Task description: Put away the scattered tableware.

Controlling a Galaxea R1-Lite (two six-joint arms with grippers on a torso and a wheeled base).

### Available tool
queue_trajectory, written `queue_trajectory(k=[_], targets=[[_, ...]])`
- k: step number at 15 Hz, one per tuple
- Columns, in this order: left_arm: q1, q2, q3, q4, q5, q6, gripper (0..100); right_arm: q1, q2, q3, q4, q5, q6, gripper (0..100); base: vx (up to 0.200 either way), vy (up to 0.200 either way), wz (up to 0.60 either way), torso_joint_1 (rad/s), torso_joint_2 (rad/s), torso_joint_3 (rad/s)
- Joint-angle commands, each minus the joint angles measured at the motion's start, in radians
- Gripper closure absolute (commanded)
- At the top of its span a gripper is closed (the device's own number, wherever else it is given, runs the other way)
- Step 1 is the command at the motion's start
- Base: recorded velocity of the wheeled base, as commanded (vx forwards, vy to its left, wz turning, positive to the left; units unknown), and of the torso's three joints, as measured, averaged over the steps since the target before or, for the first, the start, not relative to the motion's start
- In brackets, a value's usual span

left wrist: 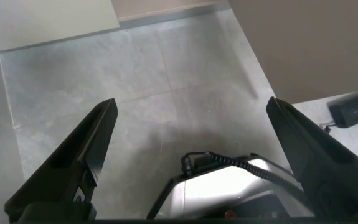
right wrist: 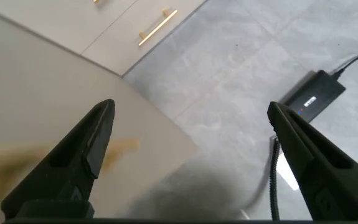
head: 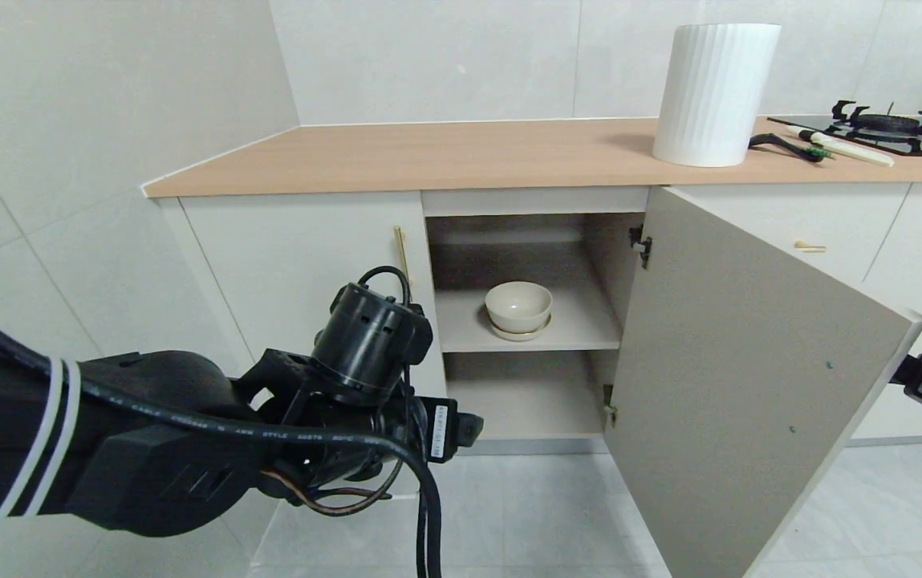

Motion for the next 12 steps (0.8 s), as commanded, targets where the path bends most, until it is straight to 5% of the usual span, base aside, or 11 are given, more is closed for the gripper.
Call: queue_trajectory(k=[1, 7, 12], targets=[[0.005, -0.002, 0.0, -0.007, 0.0, 0.0, 0, 0.001, 0.093, -0.046, -0.005, 0.007, 0.0, 0, 0.0, 0.0, 0.0, 0.0, 0.0, 0.0], [0.016, -0.024, 0.0, -0.02, 0.0, 0.0, 0, 0.185, 0.104, -0.067, -0.001, 0.041, 0.017, 0, 0.0, 0.0, 0.0, 0.0, 0.0, 0.0], [0.037, -0.051, -0.006, -0.02, 0.002, 0.001, 0, 0.461, 0.135, -0.099, -0.002, 0.041, 0.043, 0, 0.0, 0.0, 0.0, 0.0, 0.0, 0.0]])
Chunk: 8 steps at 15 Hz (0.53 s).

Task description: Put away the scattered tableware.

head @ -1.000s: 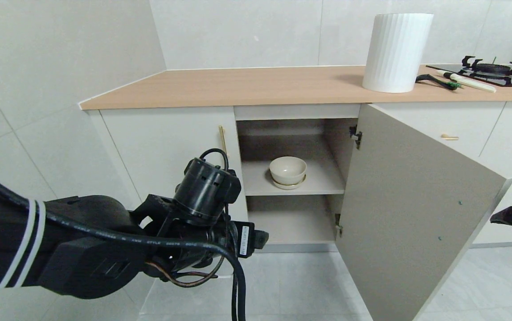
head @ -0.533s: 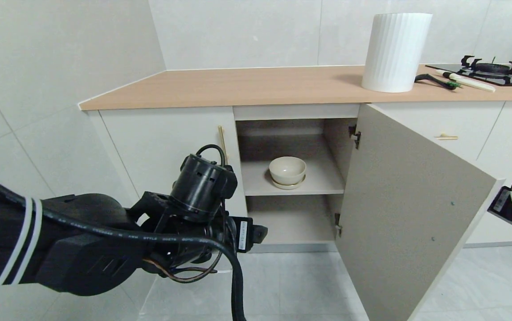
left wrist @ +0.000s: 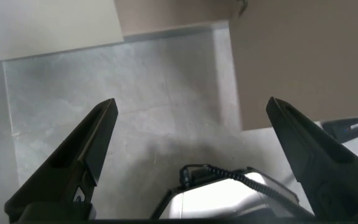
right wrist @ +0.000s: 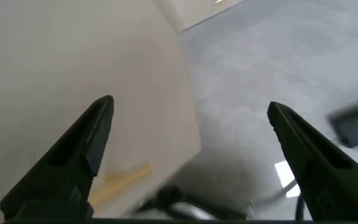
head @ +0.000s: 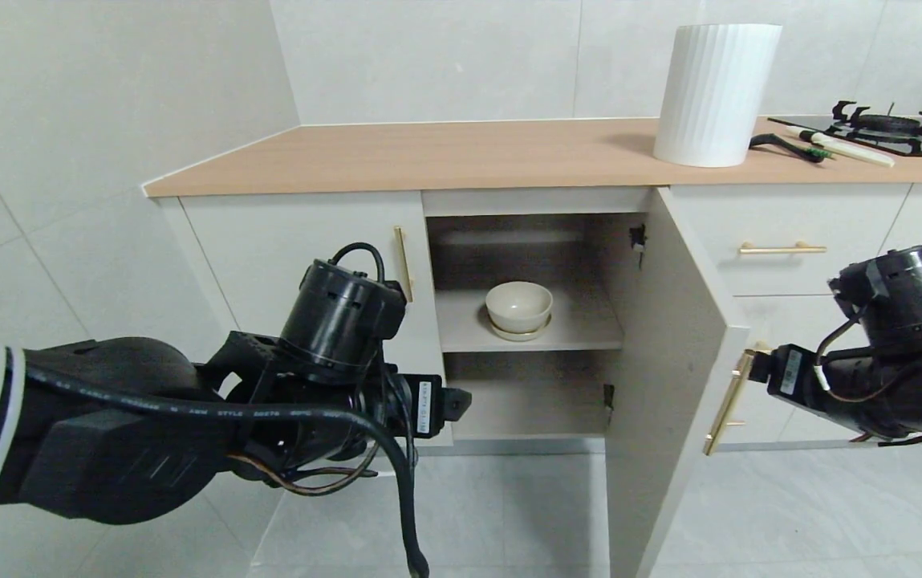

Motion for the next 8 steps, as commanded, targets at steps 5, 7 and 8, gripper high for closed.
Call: queue_trajectory(k=[5, 7, 8], targets=[[0.031, -0.047, -0.003, 0.002, 0.001, 0.002, 0, 0.191, 0.139, -0.125, -0.004, 0.004, 0.01, 0, 0.0, 0.0, 0.0, 0.0, 0.0, 0.0], [0.058, -0.065, -0.001, 0.005, 0.002, 0.002, 0, 0.203, 0.243, -0.245, -0.002, 0.029, 0.006, 0, 0.0, 0.0, 0.0, 0.0, 0.0, 0.0], [0.067, -0.067, -0.001, 0.006, 0.002, 0.002, 0, 0.203, 0.272, -0.28, -0.002, 0.037, 0.004, 0, 0.0, 0.0, 0.0, 0.0, 0.0, 0.0]])
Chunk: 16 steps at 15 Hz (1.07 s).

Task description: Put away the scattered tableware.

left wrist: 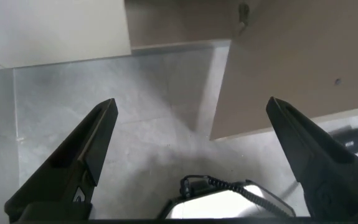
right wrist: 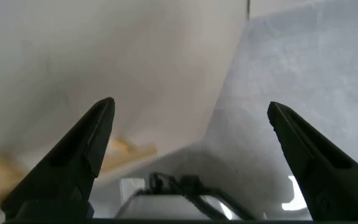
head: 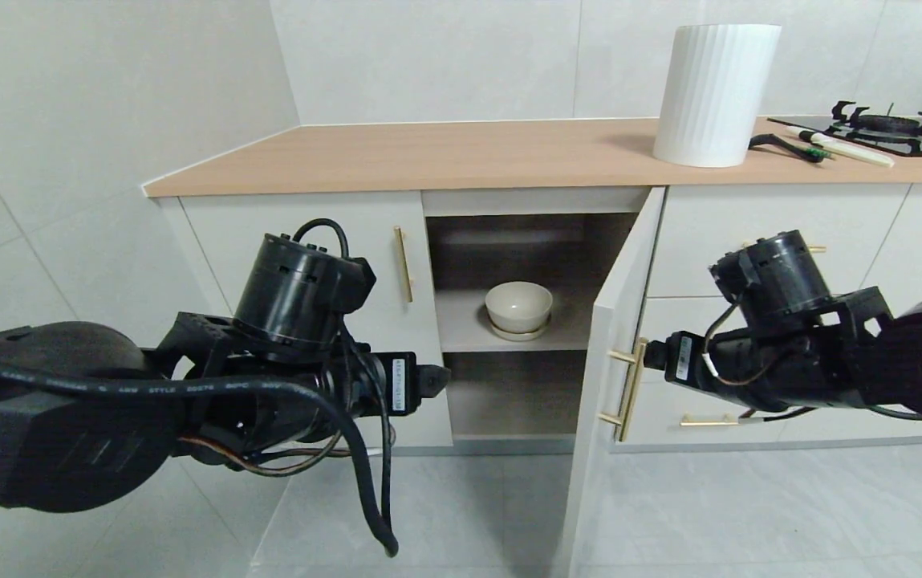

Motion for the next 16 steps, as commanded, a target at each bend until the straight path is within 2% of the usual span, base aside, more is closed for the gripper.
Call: queue_trajectory(k=[1, 8, 11, 16], targets=[[0.02, -0.011, -0.001, -0.001, 0.001, 0.0, 0, 0.009, 0.129, -0.117, 0.001, 0.022, -0.01, 0, 0.0, 0.0, 0.0, 0.0, 0.0, 0.0], [0.043, -0.017, -0.016, -0.003, 0.005, 0.0, 0, -0.001, 0.336, -0.344, 0.003, 0.048, -0.016, 0, 0.0, 0.0, 0.0, 0.0, 0.0, 0.0], [0.045, -0.02, -0.014, -0.001, 0.007, 0.0, 0, -0.008, 0.373, -0.358, -0.002, 0.048, -0.014, 0, 0.0, 0.0, 0.0, 0.0, 0.0, 0.0], [0.057, -0.019, -0.016, -0.001, 0.007, 0.0, 0, -0.015, 0.381, -0.371, -0.004, 0.046, -0.01, 0, 0.2, 0.0, 0.0, 0.003, 0.0, 0.001]])
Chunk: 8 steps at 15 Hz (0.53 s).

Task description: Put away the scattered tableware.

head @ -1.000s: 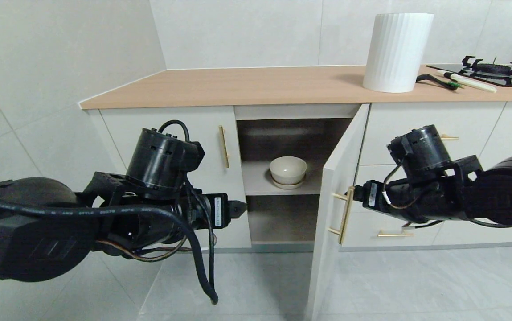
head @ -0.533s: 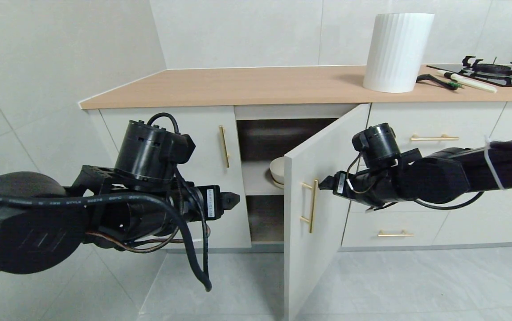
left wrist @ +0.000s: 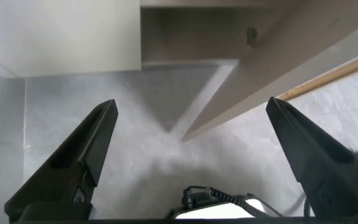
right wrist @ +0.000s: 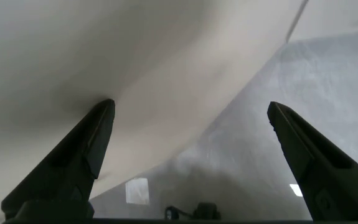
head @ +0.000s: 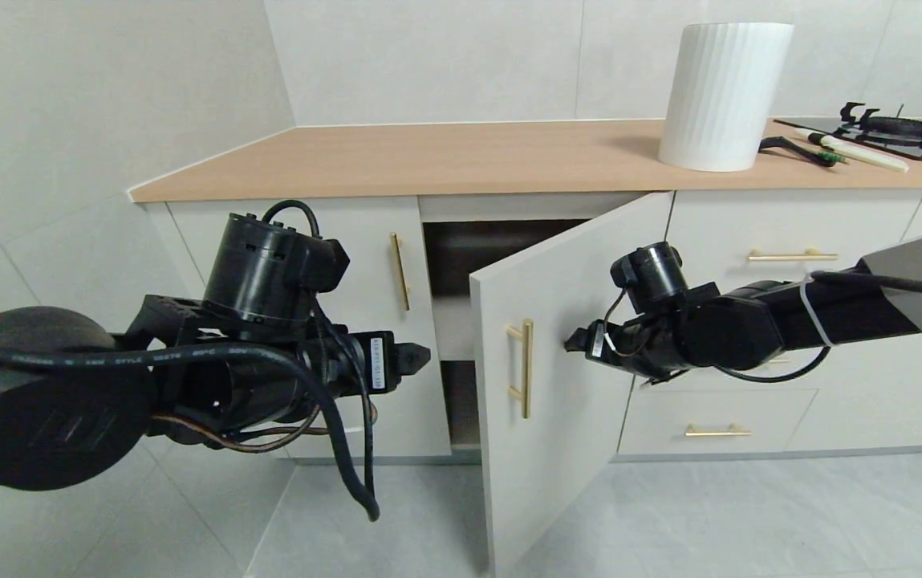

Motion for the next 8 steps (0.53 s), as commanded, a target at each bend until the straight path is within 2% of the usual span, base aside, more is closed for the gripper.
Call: queue_trajectory(k=[1, 4, 6, 8], targets=[[0.013, 0.003, -0.001, -0.002, 0.001, -0.001, 0, 0.0, 0.007, -0.007, 0.001, 0.0, 0.002, 0, 0.2, 0.0, 0.0, 0.027, 0.0, -0.007], [0.061, -0.011, -0.021, -0.004, 0.024, -0.001, 0, -0.002, 0.037, -0.019, -0.056, -0.008, 0.014, 0, 0.0, 0.0, 0.0, 0.0, 0.0, 0.0], [0.065, -0.033, -0.023, -0.004, 0.03, 0.001, 0, 0.0, 0.07, -0.033, -0.144, -0.033, 0.085, 0, 0.0, 0.0, 0.0, 0.0, 0.0, 0.0], [0.065, -0.033, -0.023, -0.004, 0.03, 0.001, 0, 0.0, 0.089, -0.056, -0.154, -0.071, 0.1, 0, 0.0, 0.0, 0.0, 0.0, 0.0, 0.0]])
